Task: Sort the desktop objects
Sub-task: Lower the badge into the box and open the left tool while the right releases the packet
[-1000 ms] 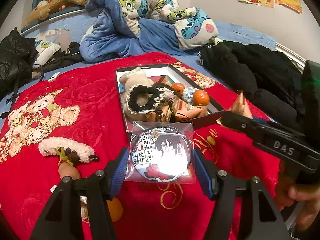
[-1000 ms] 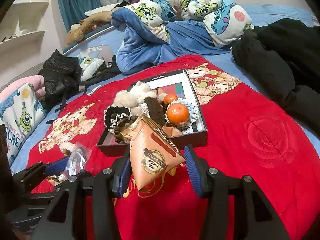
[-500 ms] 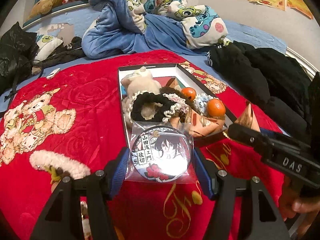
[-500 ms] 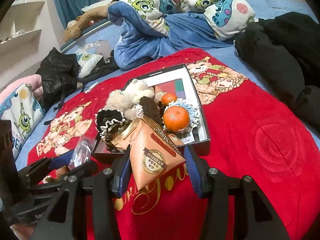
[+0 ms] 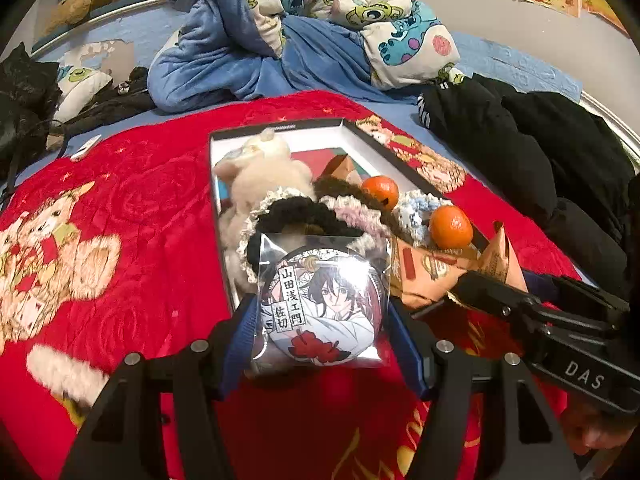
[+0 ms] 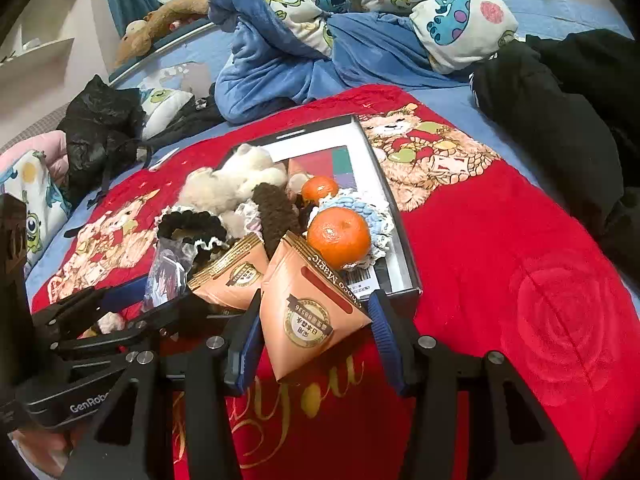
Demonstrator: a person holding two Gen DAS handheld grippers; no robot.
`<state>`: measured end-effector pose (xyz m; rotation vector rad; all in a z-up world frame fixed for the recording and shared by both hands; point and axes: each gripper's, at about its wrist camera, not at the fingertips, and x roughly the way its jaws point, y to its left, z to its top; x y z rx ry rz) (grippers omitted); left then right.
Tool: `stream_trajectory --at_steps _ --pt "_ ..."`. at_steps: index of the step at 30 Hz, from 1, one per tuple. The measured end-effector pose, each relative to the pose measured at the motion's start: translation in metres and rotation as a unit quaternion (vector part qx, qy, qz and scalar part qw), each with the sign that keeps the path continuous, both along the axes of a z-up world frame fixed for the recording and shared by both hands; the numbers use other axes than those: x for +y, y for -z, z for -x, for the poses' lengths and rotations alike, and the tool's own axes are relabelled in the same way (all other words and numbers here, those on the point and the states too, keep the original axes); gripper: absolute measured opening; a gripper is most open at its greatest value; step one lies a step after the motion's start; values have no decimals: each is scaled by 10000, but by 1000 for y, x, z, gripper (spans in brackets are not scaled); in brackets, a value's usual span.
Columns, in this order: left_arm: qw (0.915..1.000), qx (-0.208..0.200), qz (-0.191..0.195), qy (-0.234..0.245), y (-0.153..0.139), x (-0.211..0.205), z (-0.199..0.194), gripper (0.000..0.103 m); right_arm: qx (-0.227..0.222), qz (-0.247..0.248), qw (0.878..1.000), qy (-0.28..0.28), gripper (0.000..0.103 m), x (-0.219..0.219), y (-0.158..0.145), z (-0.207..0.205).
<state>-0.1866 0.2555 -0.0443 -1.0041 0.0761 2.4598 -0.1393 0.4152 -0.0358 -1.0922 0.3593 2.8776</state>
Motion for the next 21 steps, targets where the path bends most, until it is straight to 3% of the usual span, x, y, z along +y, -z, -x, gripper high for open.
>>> stream_trajectory --at_steps 5,16,21 --pt "10000 -18 -10 -19 0 7 17 65 190 -150 9997 -39 49 0 -7 4" --pt "9995 -128 121 -263 9 20 52 65 80 -405 9990 -174 48 0 6 44" --pt "9990 -288 -109 -336 9 21 67 65 -3 -411 9990 -164 47 8 13 61"
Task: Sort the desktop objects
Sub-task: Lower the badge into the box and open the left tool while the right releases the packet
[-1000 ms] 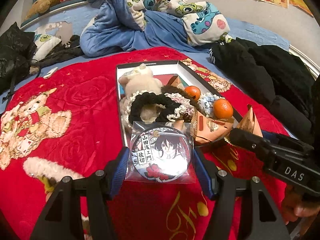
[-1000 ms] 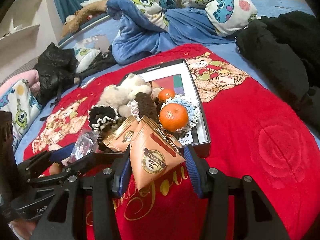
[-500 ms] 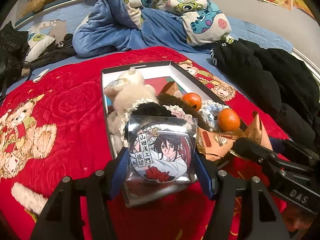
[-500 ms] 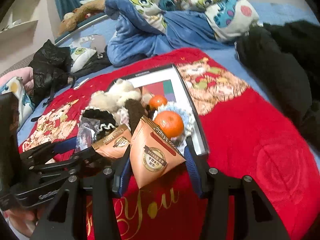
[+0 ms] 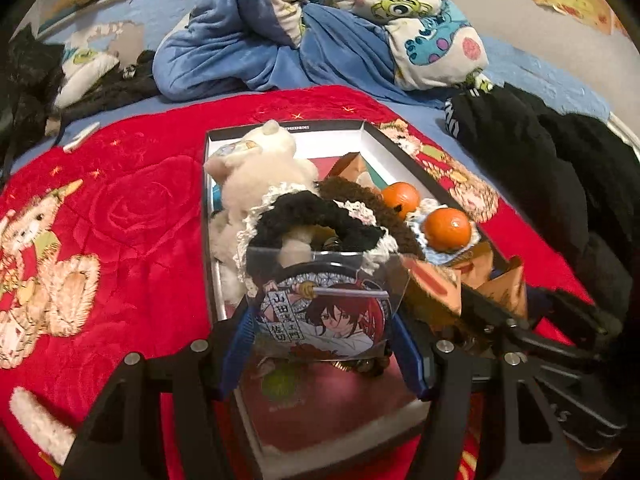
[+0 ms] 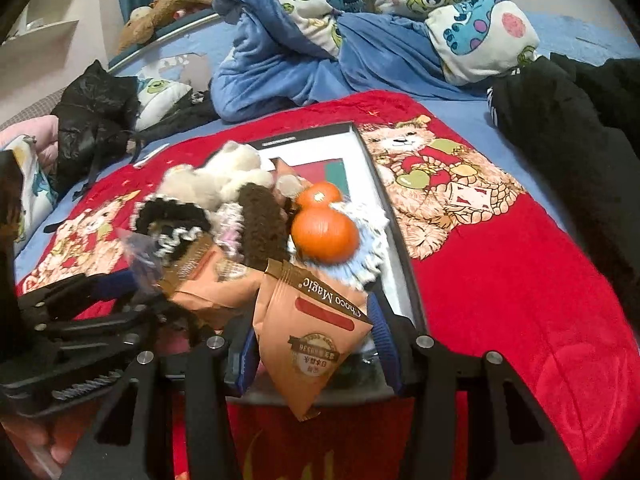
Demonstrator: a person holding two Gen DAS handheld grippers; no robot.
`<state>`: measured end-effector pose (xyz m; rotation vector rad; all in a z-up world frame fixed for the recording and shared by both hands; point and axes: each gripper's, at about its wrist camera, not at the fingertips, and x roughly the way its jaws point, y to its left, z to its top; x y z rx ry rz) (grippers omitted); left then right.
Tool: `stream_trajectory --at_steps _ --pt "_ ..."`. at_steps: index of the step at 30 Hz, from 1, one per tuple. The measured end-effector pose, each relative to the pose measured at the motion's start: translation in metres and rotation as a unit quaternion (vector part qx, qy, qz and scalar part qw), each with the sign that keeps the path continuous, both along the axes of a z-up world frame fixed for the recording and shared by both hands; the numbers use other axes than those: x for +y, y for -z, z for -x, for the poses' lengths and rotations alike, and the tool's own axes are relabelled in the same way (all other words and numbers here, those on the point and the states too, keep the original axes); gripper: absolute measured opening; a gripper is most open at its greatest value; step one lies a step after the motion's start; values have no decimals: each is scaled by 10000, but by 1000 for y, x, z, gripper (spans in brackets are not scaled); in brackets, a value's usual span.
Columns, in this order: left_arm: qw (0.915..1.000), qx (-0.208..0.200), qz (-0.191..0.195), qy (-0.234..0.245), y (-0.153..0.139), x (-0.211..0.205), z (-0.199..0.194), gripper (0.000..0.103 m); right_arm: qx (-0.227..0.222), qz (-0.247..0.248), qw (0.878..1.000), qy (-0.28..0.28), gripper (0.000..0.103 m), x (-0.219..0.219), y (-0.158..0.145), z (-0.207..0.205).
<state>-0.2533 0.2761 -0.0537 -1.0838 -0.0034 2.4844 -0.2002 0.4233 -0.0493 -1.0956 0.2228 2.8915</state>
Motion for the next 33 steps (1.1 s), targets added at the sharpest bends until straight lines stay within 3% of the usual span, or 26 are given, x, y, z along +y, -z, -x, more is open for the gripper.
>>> stream_trajectory --at_steps 8,16,33 --pt "9997 224 -32 20 5 1 0 65 63 -154 9999 -5 47 -5 2 2" --pt "9987 428 284 59 5 3 -11 65 107 -178 9998 3 47 -6 3 -4" --pt "9950 807 586 -82 6 4 -31 66 198 -164 9997 -41 48 -7 3 -10"
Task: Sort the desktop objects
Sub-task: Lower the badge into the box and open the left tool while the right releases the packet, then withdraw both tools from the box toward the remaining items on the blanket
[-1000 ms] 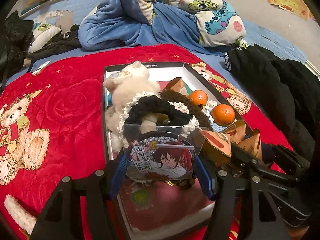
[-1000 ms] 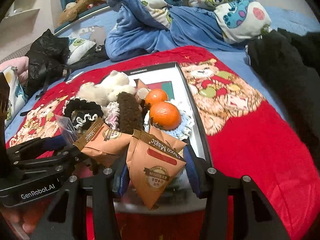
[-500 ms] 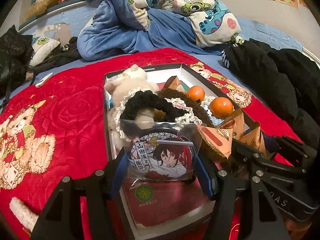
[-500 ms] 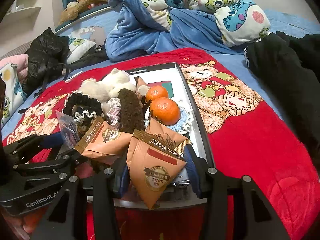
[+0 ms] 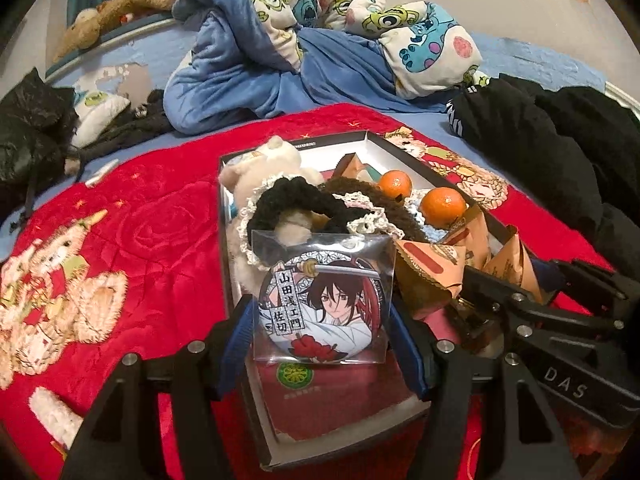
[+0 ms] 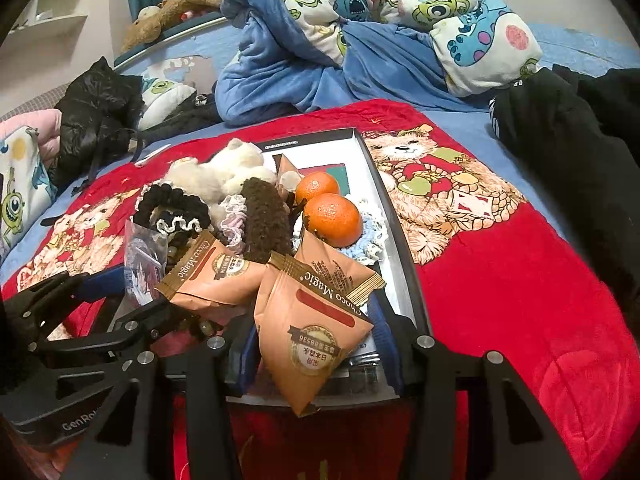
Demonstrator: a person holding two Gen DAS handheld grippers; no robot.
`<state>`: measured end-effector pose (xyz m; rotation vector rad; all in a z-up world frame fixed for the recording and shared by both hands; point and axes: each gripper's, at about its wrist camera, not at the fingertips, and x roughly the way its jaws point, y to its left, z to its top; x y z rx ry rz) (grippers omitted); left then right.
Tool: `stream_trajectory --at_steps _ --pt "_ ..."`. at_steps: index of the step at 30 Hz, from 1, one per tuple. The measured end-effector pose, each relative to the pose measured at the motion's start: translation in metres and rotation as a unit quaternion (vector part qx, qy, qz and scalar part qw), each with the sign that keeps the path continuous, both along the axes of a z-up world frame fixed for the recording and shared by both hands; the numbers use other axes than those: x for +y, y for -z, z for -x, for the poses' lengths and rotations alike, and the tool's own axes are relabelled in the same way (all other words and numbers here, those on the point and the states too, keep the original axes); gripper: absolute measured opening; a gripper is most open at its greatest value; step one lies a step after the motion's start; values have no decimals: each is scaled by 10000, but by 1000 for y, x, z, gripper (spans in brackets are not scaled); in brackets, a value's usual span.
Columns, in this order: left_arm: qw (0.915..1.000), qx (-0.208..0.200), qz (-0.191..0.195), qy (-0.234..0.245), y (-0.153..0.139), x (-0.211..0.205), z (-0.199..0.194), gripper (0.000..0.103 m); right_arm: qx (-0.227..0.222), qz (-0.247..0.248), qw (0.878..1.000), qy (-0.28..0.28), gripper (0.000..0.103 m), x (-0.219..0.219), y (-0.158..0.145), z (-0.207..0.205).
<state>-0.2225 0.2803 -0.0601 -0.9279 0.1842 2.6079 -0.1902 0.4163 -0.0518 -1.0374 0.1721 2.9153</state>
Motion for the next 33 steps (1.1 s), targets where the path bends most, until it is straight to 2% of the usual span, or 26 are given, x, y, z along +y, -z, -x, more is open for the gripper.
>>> stream_trajectory --at_steps 5,6,7,10,13,15,17,22,23,24,26,28,33 --pt "9996 233 141 -88 -3 -1 -6 72 58 5 10000 5 49 0 -1 -3" --pt "9994 270 195 -95 -4 0 -8 77 69 2 10000 22 49 1 -2 -3" --pt "9989 318 262 -220 -5 -2 -8 87 76 -32 10000 46 49 1 -2 -5" --pt "9982 382 217 -415 -7 -10 -6 102 149 51 9999 50 52 5 -5 -9" --pt "9992 229 -40 -330 -9 -19 -4 103 166 210 9996 -20 57 8 -7 -12" --pt "9990 277 -56 -359 -10 -21 -6 103 181 144 9997 -13 59 5 -8 -13" --pt "9988 323 -89 -363 -12 -22 -7 103 210 50 9997 112 69 6 -9 -16" --pt "9983 293 -320 -398 -17 -30 -6 103 218 370 9991 -6 77 10 -11 -19" --pt "9979 318 -316 -466 -18 -32 -6 103 227 462 9985 -169 94 8 -11 -19" --pt "9980 283 -341 -441 -18 -32 -5 103 243 542 9976 -362 103 4 -12 -19" --pt "9980 271 -281 -501 -17 -32 -4 103 269 139 9994 -191 103 -6 -16 -23" --pt "9982 254 -289 -467 -17 -31 -5 103 273 -64 9994 -207 103 -12 -19 -26" --pt "9987 257 -271 -360 -22 -26 -8 103 334 97 9994 -17 103 -7 -25 -36"
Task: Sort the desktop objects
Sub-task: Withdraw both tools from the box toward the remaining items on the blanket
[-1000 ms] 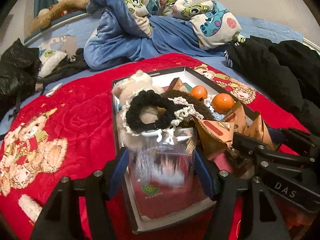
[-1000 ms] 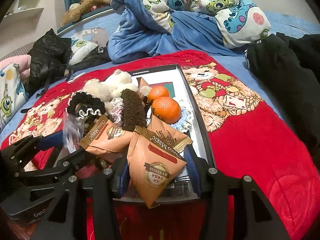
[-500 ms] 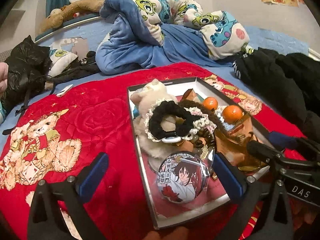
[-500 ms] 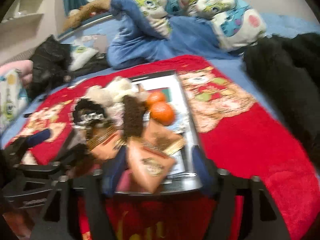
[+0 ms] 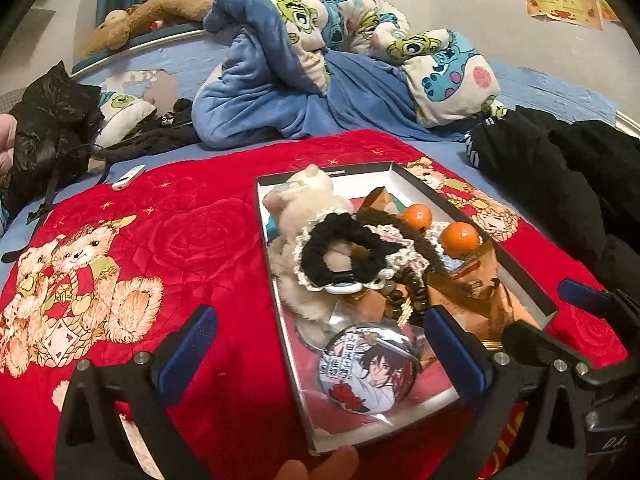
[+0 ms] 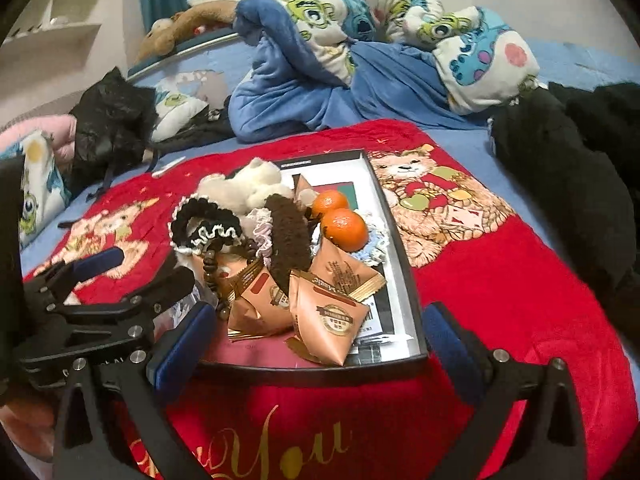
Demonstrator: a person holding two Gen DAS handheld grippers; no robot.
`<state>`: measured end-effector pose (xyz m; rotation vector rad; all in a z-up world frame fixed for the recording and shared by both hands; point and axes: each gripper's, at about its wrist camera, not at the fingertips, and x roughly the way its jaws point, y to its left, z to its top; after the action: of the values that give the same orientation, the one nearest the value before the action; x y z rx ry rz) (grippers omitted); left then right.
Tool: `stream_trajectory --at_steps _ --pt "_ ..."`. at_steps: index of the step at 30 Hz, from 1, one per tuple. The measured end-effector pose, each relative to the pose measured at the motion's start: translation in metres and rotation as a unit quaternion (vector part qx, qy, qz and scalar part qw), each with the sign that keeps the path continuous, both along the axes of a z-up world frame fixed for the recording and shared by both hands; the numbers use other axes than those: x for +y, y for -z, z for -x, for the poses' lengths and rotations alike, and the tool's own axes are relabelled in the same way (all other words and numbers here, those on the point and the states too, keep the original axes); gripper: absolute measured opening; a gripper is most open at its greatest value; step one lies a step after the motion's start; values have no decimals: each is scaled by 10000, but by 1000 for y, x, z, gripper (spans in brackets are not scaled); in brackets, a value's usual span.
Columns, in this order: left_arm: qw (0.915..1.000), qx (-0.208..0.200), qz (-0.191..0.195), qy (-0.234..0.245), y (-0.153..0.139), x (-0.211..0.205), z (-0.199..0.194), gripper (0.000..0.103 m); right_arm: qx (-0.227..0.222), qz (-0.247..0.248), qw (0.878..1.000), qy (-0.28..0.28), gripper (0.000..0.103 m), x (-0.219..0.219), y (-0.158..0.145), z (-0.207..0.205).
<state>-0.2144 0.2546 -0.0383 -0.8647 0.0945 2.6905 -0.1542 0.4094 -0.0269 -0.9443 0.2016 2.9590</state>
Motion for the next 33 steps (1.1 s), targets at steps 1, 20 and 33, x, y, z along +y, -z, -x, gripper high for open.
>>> stream_trajectory --at_steps 1,20,33 --pt "10000 -5 25 22 -2 2 -1 103 32 51 10000 32 103 2 -2 -2" --pt "9989 -87 137 -429 -34 -73 -35 103 499 629 9967 -92 103 -17 -27 -22" --pt "9910 -309 -114 -1299 -32 -212 -86 103 467 424 9927 -1024 103 -122 -28 -25"
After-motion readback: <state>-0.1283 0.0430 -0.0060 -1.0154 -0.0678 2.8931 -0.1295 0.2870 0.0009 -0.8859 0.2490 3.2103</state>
